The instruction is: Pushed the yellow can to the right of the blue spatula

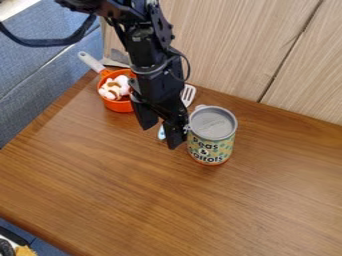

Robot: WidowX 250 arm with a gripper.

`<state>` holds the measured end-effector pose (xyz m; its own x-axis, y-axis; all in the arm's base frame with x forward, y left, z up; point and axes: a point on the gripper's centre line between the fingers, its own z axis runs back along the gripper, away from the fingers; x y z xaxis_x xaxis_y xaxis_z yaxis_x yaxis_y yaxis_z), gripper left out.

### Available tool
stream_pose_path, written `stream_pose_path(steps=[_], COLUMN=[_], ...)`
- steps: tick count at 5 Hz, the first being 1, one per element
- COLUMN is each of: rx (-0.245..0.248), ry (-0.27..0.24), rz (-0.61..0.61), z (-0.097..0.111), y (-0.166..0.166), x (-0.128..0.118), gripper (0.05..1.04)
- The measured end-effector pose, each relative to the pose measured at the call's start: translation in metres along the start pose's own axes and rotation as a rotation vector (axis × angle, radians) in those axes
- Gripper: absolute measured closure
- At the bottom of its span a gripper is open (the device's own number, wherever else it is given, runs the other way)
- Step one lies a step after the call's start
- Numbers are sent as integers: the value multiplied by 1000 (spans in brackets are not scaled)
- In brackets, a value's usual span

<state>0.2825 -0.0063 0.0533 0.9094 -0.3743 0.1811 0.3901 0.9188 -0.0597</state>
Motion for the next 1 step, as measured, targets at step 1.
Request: stream_pose_path(steps=[1], rx=[0], ry=[0], rz=[-5], z=[0], y=[0], x=[0], gripper=[83])
